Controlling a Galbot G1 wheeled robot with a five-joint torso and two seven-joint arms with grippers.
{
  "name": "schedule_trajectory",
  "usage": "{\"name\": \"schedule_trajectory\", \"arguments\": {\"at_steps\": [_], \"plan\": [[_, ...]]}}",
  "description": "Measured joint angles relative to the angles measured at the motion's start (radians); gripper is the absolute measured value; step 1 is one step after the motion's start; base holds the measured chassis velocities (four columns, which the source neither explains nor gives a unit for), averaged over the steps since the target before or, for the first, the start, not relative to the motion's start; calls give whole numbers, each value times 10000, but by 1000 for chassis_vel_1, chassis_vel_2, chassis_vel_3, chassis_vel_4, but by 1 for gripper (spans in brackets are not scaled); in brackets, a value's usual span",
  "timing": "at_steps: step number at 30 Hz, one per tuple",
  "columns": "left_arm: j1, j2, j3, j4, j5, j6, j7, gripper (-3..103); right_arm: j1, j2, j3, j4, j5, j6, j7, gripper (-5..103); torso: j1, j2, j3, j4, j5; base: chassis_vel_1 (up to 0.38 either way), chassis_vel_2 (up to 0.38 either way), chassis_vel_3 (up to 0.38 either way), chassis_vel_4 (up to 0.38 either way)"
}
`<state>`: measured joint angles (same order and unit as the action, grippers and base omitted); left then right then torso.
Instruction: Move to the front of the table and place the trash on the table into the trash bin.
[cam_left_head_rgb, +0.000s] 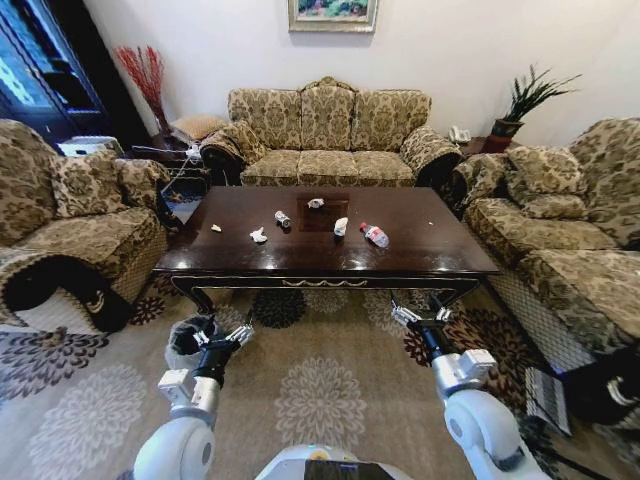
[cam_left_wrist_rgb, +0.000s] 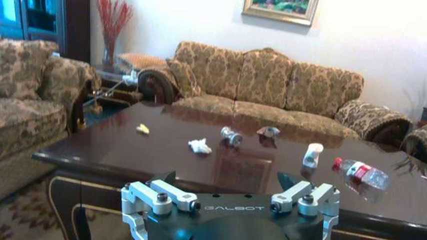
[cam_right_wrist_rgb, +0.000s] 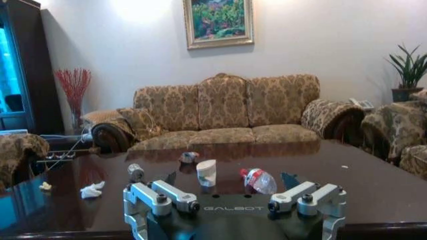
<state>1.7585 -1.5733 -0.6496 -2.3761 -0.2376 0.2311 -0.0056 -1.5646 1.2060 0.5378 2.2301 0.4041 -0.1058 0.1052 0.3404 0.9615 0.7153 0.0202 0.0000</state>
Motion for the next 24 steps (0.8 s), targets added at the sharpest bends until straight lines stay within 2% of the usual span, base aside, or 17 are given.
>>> {"name": "schedule_trajectory", "arguments": {"at_steps": [6, 15, 24], "plan": [[-37, 54, 35, 197, 271, -380, 112, 100, -30, 84, -32, -82, -355, 73, -105, 100, 0, 0, 0, 0, -1, 0, 0, 0, 0], [-135, 118, 22, 438, 248, -413, 172, 100, 19, 54, -15, -202, -634, -19, -158, 100, 0, 0, 0, 0, 0, 0, 0, 0, 0], [-129, 239, -86, 588, 250, -423, 241, 100, -48, 72, 4, -276, -758, 251, -242, 100, 0, 0, 0, 0, 0, 3, 6, -2, -2]]}}
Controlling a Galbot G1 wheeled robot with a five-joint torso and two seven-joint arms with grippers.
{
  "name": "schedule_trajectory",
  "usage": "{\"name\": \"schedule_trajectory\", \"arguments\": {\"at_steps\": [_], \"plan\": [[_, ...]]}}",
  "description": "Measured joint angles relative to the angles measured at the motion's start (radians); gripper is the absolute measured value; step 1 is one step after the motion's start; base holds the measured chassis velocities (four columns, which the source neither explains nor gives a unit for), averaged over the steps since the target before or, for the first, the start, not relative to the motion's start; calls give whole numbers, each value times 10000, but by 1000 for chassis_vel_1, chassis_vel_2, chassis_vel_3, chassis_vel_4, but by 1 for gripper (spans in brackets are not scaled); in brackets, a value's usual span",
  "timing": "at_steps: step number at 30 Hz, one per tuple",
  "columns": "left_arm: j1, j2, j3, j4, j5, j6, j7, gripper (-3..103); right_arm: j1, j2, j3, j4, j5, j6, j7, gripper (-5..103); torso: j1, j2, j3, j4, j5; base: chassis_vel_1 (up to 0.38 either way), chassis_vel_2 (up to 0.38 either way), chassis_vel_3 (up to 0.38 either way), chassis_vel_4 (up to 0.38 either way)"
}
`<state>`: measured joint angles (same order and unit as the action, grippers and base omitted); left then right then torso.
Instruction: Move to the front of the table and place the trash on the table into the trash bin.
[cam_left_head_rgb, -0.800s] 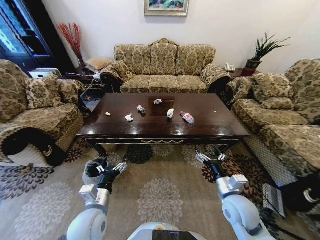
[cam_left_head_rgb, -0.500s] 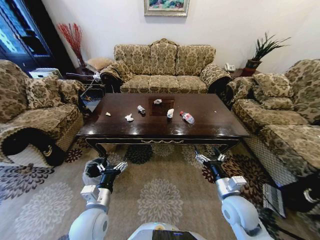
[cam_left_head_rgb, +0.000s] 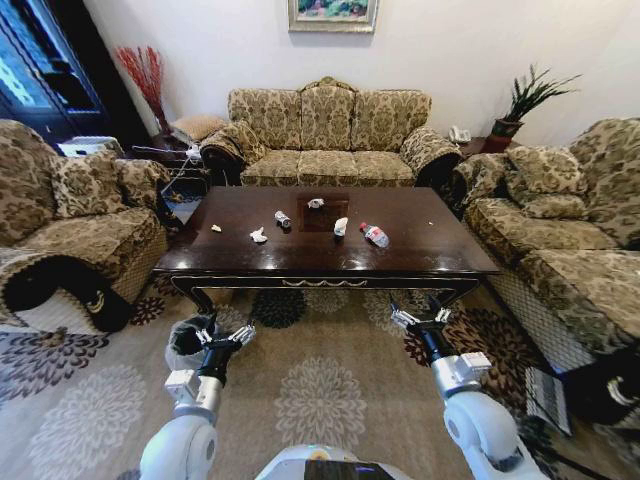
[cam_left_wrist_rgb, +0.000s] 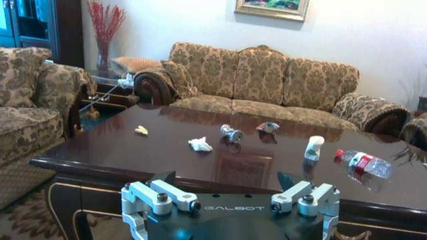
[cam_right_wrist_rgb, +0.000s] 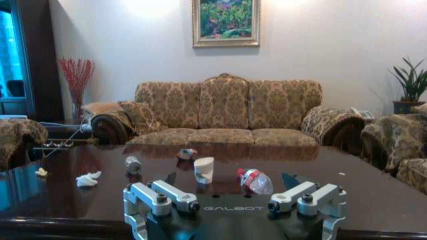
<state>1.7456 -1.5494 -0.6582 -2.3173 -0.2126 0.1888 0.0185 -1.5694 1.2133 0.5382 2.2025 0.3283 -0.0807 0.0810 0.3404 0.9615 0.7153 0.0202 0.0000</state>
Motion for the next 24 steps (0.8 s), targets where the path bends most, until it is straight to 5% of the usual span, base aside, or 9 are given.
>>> {"name": "schedule_trajectory", "arguments": {"at_steps": [10, 24], "plan": [[17, -11, 26, 52, 29, -3, 28, 100, -119, 42, 15, -40, 2, 233, -4, 100, 0, 0, 0, -1, 1, 109, 96, -92, -106], [-34, 70, -50, 292, 20, -34, 40, 100, -210, 98, -41, -14, 274, 448, 31, 100, 0, 0, -1, -1, -8, 269, 280, -272, -276]]}}
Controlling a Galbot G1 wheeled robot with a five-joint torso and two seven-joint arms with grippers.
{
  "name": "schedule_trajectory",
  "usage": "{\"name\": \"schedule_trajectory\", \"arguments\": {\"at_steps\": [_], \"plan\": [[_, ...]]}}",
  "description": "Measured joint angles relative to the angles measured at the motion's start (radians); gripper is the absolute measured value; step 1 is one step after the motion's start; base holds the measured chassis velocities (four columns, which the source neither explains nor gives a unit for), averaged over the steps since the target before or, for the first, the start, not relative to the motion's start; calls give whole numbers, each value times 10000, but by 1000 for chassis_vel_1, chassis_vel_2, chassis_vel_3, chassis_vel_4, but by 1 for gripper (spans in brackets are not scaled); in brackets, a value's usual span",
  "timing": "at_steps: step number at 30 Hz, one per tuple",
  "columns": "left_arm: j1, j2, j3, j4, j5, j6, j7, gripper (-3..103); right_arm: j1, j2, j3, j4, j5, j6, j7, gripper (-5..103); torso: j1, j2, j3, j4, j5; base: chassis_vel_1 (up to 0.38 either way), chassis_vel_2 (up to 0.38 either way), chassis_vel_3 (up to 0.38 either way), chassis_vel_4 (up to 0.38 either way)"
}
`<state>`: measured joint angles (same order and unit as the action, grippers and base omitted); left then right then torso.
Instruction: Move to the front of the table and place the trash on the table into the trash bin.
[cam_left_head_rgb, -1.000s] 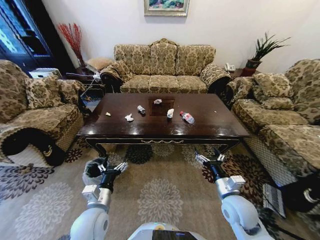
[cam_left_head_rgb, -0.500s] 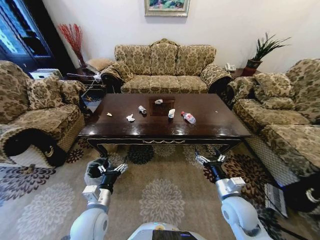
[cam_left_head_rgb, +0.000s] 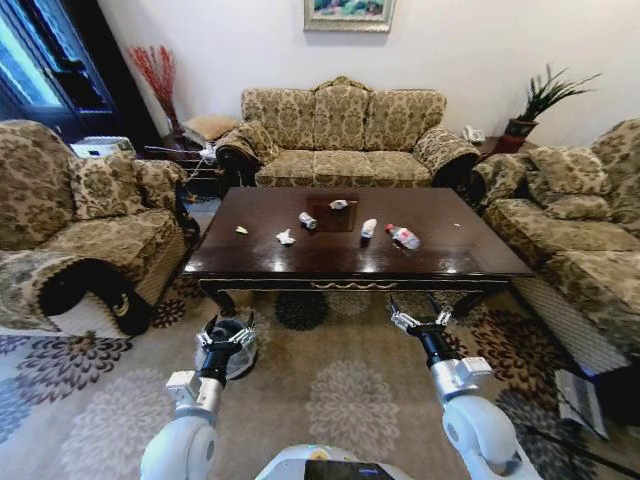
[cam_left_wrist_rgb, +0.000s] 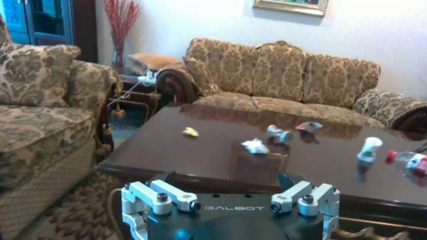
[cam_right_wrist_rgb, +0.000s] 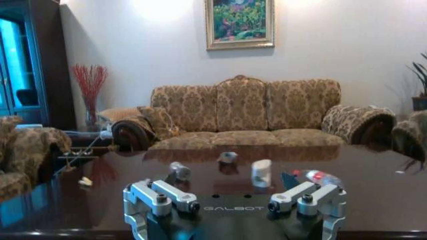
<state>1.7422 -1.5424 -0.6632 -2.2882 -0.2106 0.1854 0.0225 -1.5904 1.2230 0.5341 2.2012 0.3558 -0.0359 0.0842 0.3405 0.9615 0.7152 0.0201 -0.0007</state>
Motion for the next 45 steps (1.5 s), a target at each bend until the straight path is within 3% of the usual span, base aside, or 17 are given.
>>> {"name": "schedule_trajectory", "arguments": {"at_steps": [4, 12, 20, 29, 45], "plan": [[-69, 164, -119, 311, 4, 42, 1, 100, -5, -4, -2, 0, 49, 86, -6, 100, 1, 0, 0, 2, 4, 234, 216, -194, -194], [-836, 1068, -482, 2338, 207, 374, 84, 100, -108, -213, 137, -124, 79, 261, -80, 100, 0, 0, 1, -1, 12, 24, 23, -5, -11], [-1462, 1010, -332, 3394, 354, 422, 77, 100, -128, -403, 312, -172, 484, 698, -332, 100, 0, 0, 1, 0, 2, -12, -29, 6, 14], [-1750, 934, -279, 4178, 355, 300, 68, 100, -200, -369, 344, -309, 314, 702, -364, 100, -1, 0, 1, 0, 11, 0, 0, 0, 0], [-2611, 1425, -225, 6272, 388, -61, 83, 100, -263, -278, 296, -511, 119, 1057, -484, 100, 1, 0, 1, 1, 7, -84, 85, 79, -84]]}}
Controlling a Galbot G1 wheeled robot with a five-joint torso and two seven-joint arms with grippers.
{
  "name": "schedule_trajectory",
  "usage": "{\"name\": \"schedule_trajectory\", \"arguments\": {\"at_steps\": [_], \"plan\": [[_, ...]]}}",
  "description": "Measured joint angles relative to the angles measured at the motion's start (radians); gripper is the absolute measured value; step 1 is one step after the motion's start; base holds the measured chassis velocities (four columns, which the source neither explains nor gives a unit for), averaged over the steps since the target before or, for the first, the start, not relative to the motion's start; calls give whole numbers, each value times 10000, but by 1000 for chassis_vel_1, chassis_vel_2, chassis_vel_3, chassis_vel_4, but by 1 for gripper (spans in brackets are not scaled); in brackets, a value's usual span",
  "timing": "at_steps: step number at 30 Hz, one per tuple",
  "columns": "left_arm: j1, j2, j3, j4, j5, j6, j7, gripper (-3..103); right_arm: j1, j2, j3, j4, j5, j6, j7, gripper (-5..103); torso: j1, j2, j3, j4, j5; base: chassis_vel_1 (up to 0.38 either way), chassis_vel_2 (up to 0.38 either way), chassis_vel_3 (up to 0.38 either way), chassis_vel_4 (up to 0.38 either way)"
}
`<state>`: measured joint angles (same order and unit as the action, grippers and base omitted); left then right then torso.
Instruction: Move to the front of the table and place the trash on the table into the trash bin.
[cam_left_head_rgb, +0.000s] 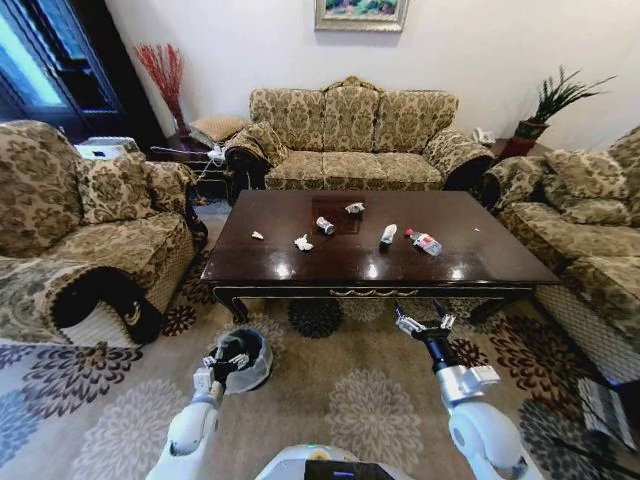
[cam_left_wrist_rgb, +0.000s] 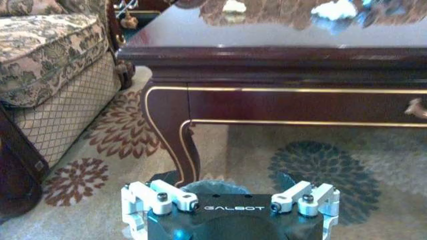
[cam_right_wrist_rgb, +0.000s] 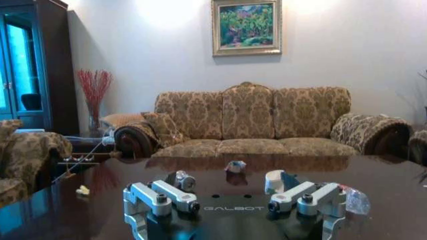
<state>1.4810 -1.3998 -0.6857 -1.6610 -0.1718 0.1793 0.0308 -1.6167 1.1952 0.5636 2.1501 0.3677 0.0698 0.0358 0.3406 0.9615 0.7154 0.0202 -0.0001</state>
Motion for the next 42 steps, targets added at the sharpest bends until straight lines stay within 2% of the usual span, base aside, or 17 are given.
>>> {"name": "schedule_trajectory", "arguments": {"at_steps": [5, 7, 8, 12, 18, 30, 33, 34, 38, 42], "plan": [[-321, 325, 0, 988, 220, -254, 26, 100, -24, 18, -27, -19, -53, 110, 109, 100, 3, -1, 1, 2, 0, -123, 118, 125, -127], [-681, 642, -18, 1895, 508, -502, 135, 100, -99, 39, -18, -86, -69, 306, 22, 100, 8, -2, 3, 0, -1, -49, 70, 53, -40], [-681, 642, -18, 1895, 508, -502, 135, 100, -99, 39, -18, -86, -69, 306, 22, 100, 8, -2, 3, 0, -1, -22, 45, 53, -15], [-1287, 1120, 69, 3351, 567, -583, 313, 100, -245, 85, 1, -190, -161, 626, -51, 100, -7, 1, -3, 0, 0, 0, 0, 0, 0], [-1754, 1303, 253, 4192, 217, -589, 515, 100, -268, 139, 99, -347, -345, 1043, -315, 100, -4, 0, -1, 0, 0, 0, 0, 0, 0], [-2416, 1426, 532, 5328, 233, -801, 659, 100, -322, 237, 65, -316, -533, 1083, -341, 100, -2, 0, 0, -1, 0, 19, 14, -18, -20], [-2592, 1485, 600, 5661, 262, -879, 702, 100, -299, 266, 21, -328, -606, 1104, -111, 100, -2, 0, 0, -1, 0, 107, 103, -112, -133], [-2729, 1492, 644, 5896, 276, -930, 739, 100, -209, 288, -22, -364, -684, 1111, 205, 100, -2, 0, 0, 1, 2, 139, 143, -139, -146], [-3019, 1466, 704, 6327, 281, -961, 824, 103, -165, 266, -26, -424, -729, 1111, 336, 100, -1, -1, 0, 2, -2, 133, 128, -109, -131], [-3539, 1335, 819, 7054, 386, -973, 1040, 95, -238, 136, 7, -436, -725, 1106, 315, 100, 0, 0, 0, 3, -1, 68, 55, -48, -42]]}}
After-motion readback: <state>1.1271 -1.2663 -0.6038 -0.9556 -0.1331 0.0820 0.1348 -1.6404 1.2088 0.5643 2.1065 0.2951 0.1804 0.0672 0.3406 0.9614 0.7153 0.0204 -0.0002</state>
